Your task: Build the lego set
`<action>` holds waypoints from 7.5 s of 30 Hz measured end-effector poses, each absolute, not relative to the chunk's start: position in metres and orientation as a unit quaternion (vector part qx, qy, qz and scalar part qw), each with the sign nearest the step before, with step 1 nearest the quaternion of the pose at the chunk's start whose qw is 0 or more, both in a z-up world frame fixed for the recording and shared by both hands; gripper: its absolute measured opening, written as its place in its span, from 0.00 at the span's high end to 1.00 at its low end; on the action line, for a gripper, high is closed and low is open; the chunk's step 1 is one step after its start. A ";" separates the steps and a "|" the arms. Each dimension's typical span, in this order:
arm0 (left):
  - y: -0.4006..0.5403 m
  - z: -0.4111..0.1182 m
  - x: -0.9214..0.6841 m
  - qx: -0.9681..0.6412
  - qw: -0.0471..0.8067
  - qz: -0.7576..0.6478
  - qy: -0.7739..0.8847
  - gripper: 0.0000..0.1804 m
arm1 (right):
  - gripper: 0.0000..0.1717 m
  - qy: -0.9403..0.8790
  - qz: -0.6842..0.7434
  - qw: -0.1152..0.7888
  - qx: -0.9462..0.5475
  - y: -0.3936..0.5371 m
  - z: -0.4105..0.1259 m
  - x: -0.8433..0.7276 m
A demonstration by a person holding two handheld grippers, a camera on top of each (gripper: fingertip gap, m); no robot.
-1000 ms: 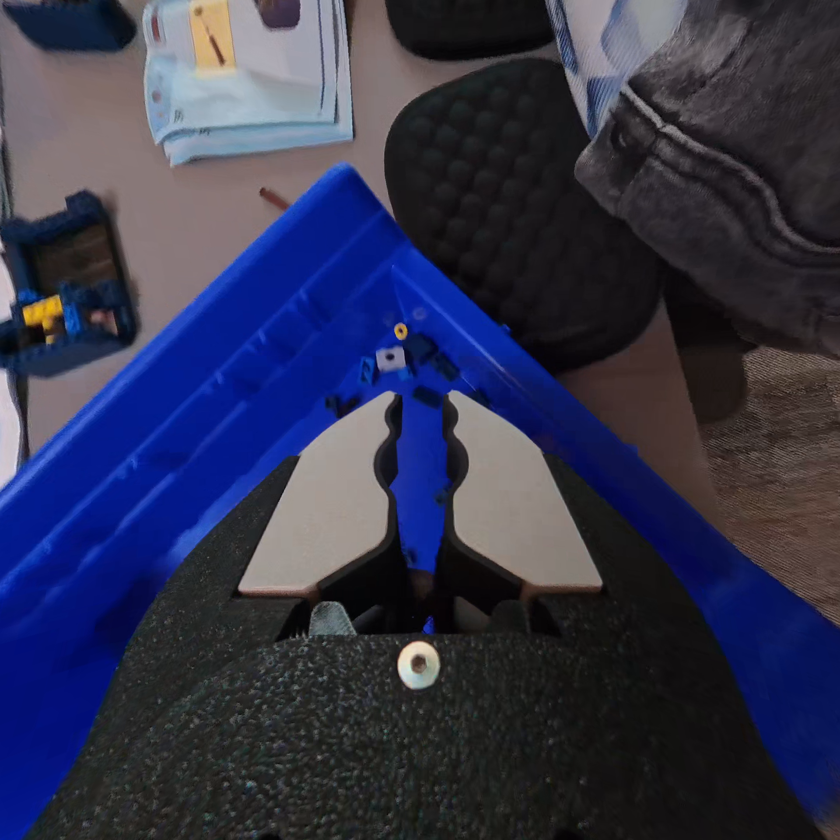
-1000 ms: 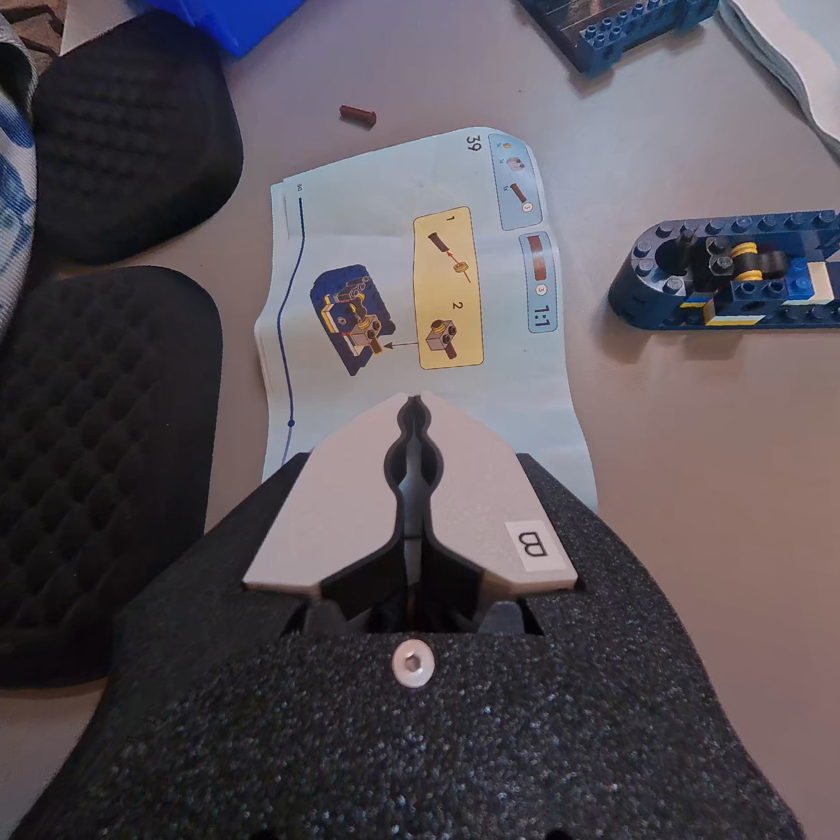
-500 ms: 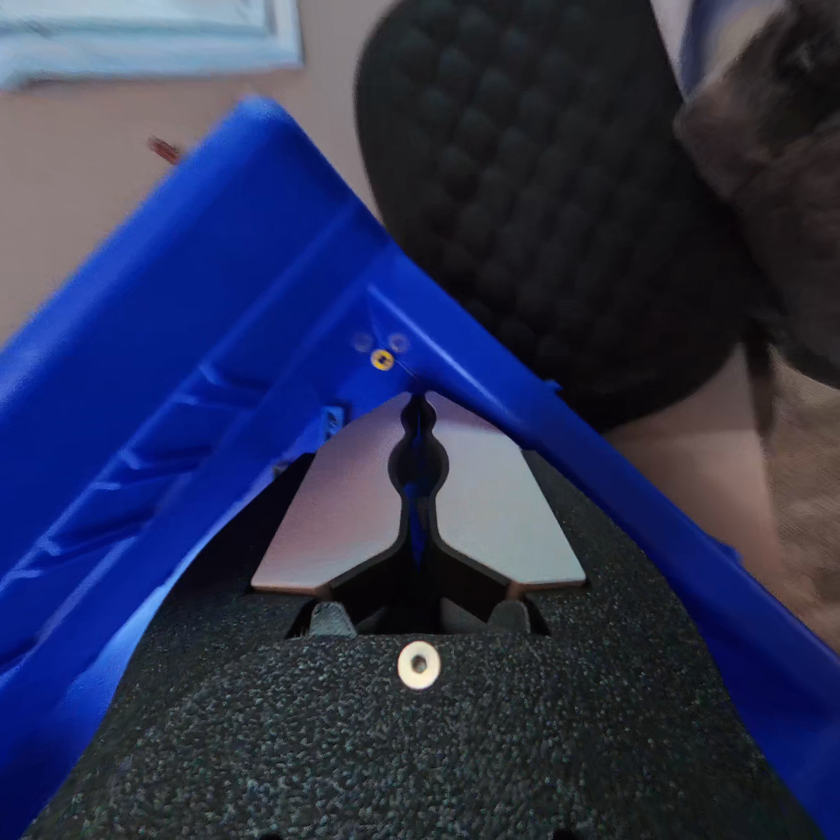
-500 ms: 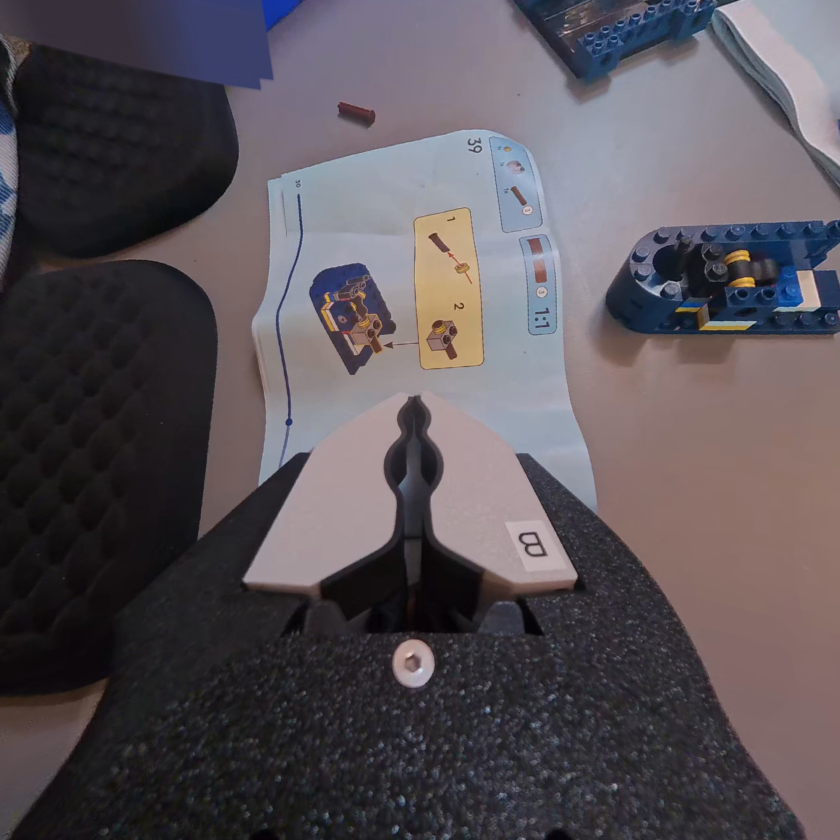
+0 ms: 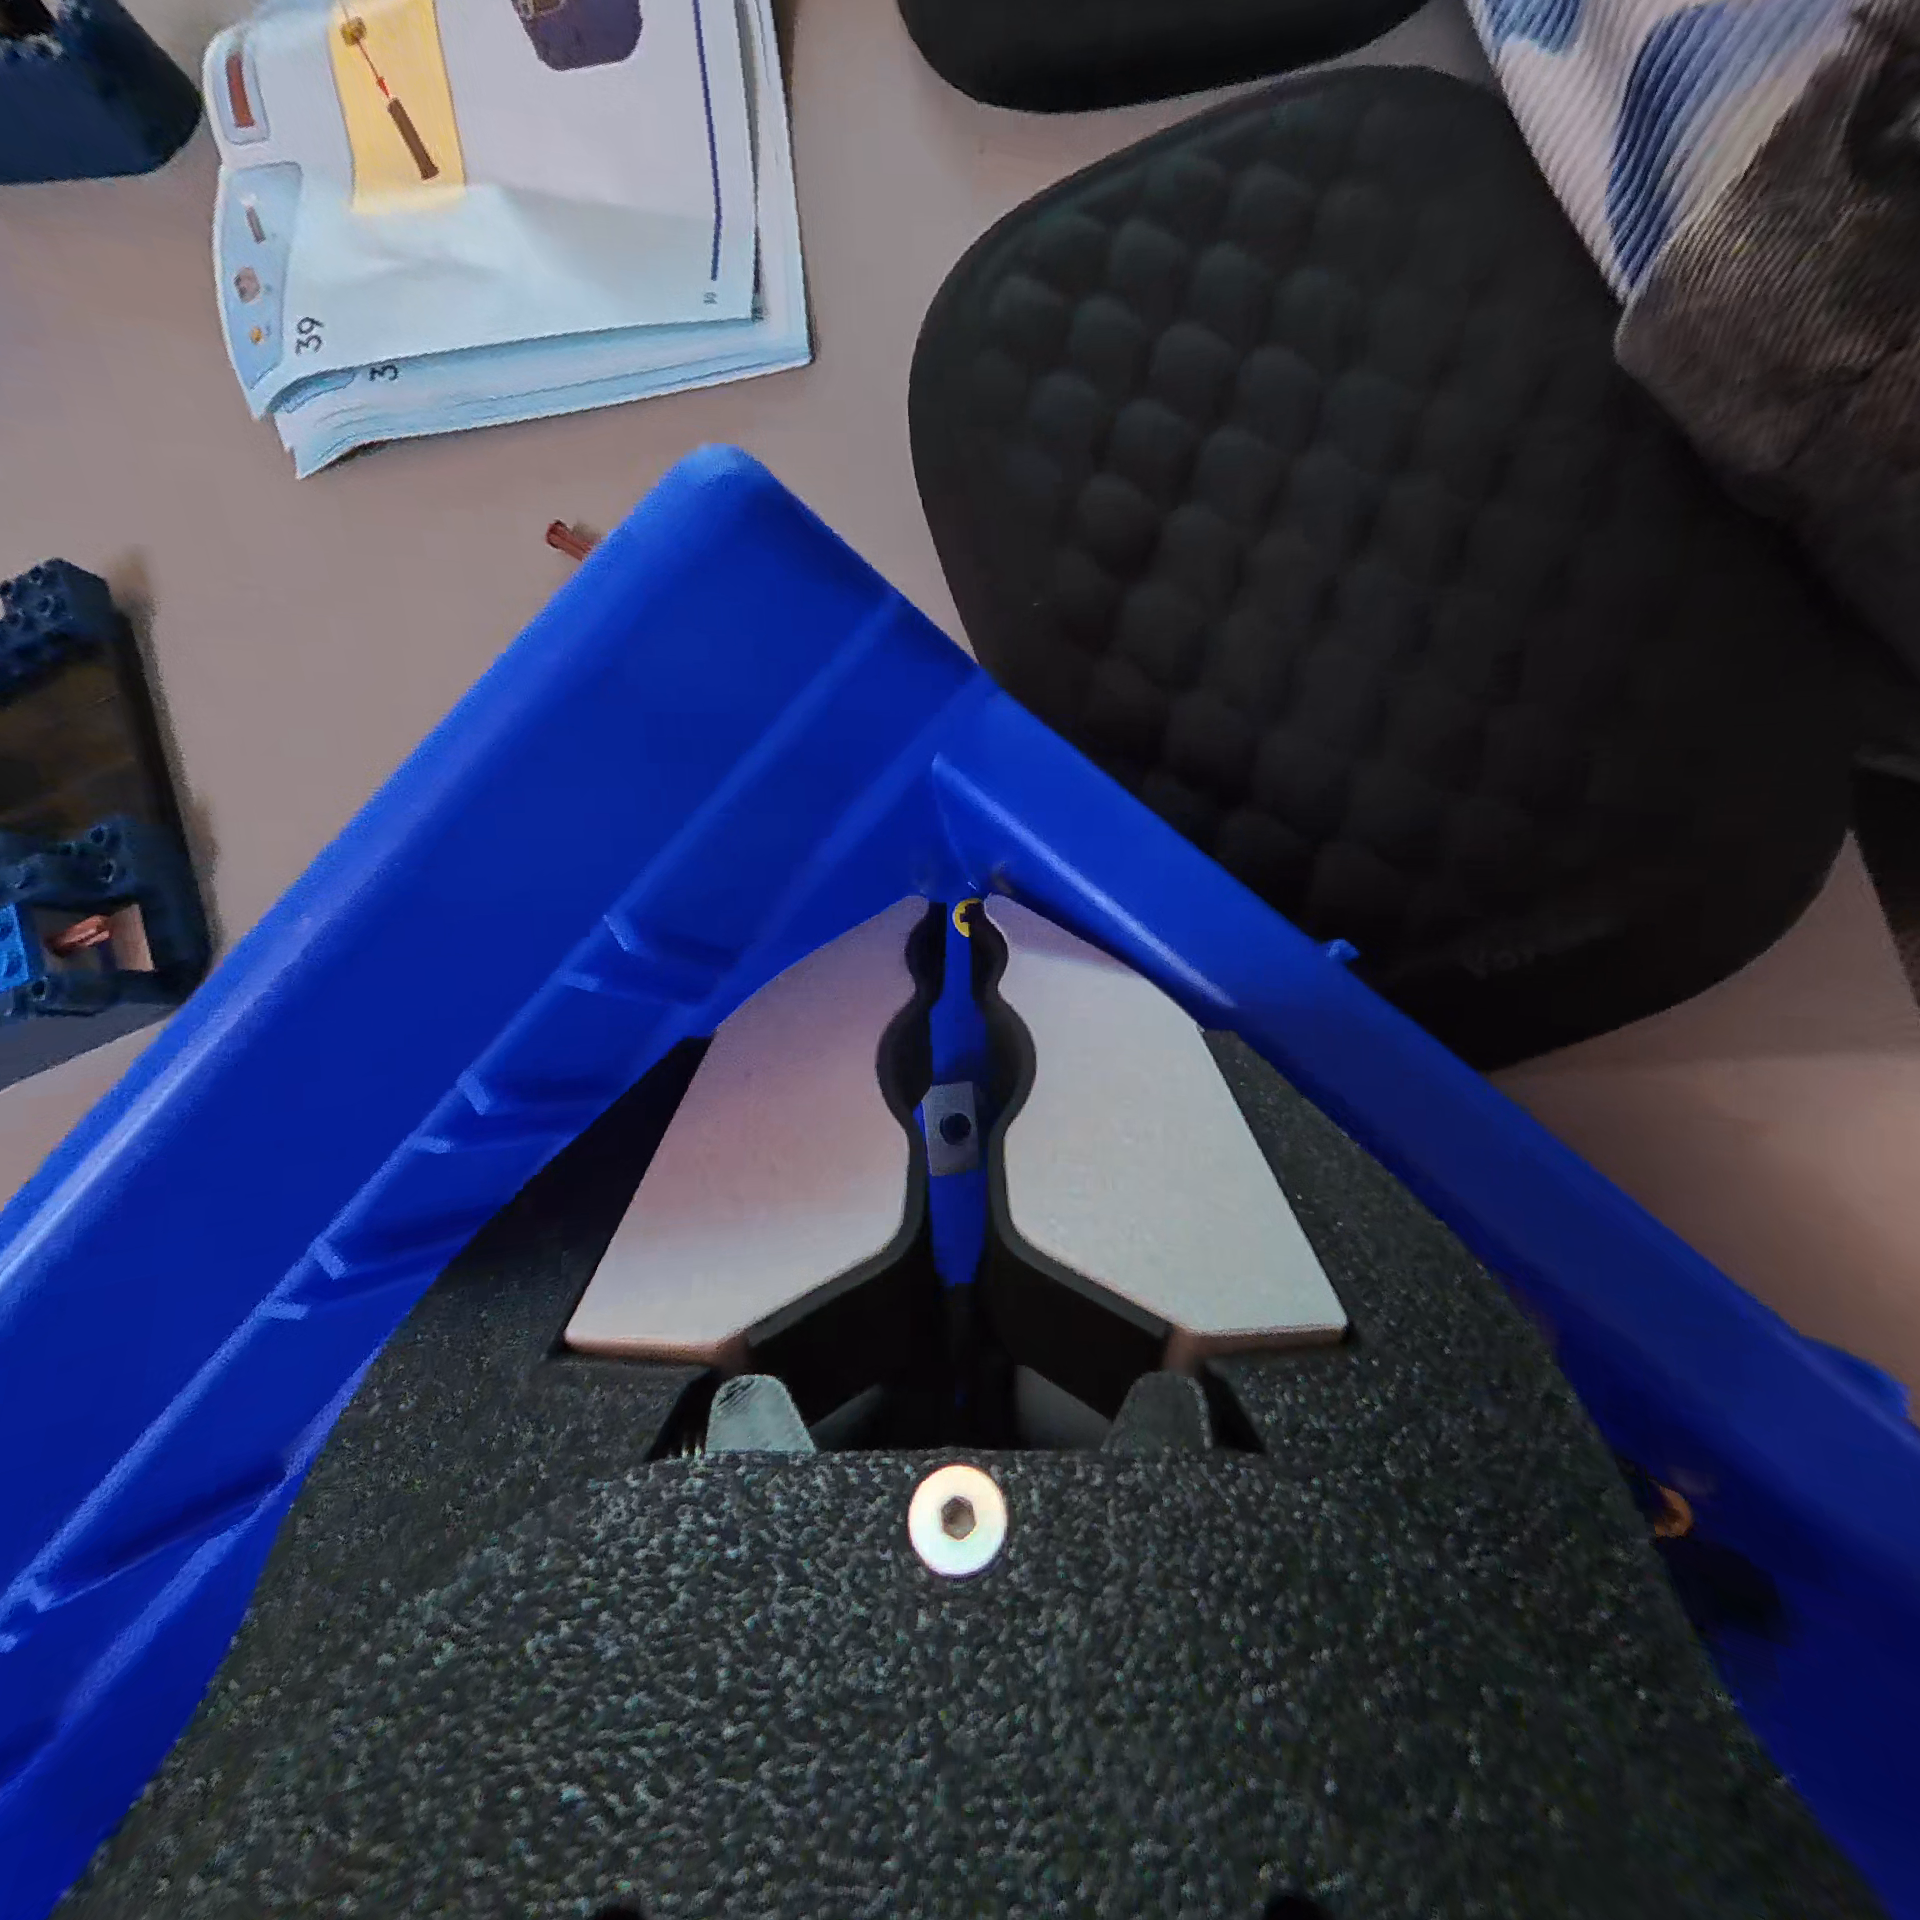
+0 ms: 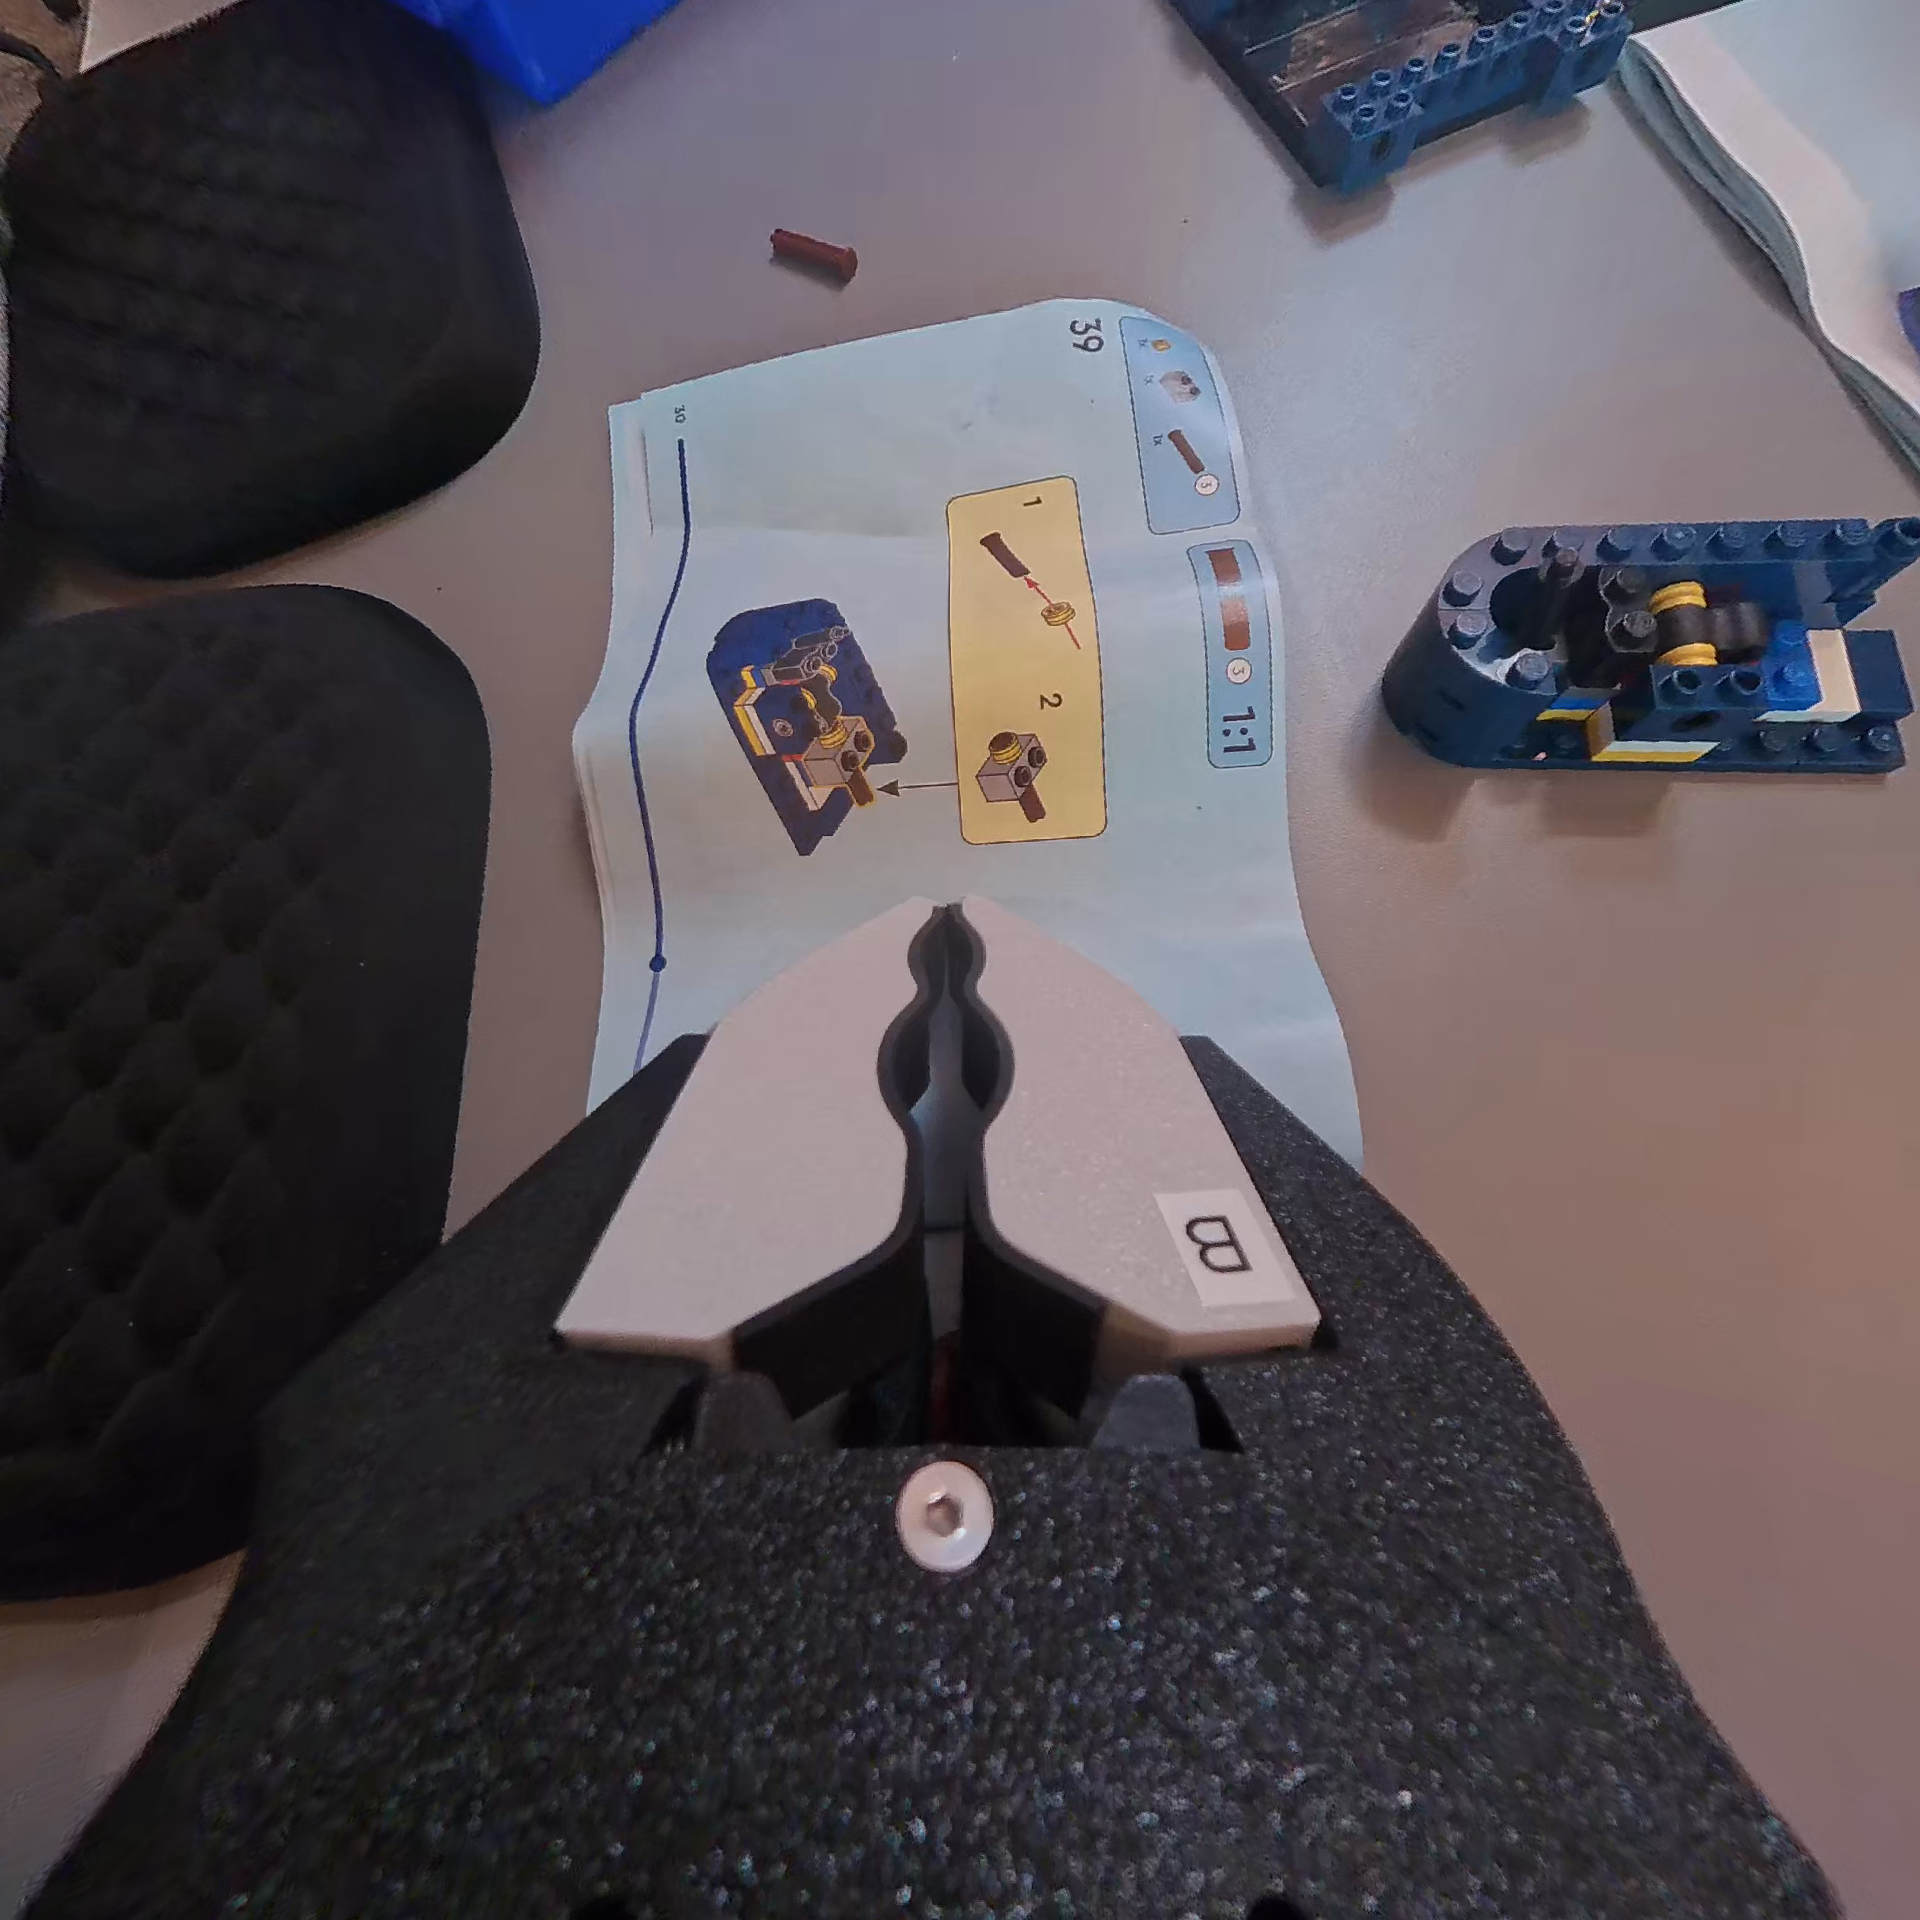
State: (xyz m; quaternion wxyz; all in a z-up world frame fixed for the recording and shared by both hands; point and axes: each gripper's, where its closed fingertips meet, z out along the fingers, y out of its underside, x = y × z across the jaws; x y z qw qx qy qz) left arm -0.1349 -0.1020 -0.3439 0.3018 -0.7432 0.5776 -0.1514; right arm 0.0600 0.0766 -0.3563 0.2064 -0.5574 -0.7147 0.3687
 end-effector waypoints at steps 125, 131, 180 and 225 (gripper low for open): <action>-0.006 -0.304 -0.119 -0.867 0.140 -0.086 0.471 0.84 | 0.96 -0.756 0.309 0.287 -0.501 0.071 -0.356 0.064; -0.011 -0.341 -0.140 -0.849 0.018 0.043 0.526 0.80 | 0.95 -0.753 0.312 0.283 -0.505 0.071 -0.356 0.064; -0.165 -0.335 -0.250 -0.984 0.029 0.048 0.167 0.83 | 0.95 -0.758 0.304 0.295 -0.496 0.070 -0.356 0.064; -0.112 -0.289 -0.239 -0.960 0.182 -0.005 0.212 0.79 | 0.94 -0.754 0.308 0.289 -0.503 0.072 -0.356 0.064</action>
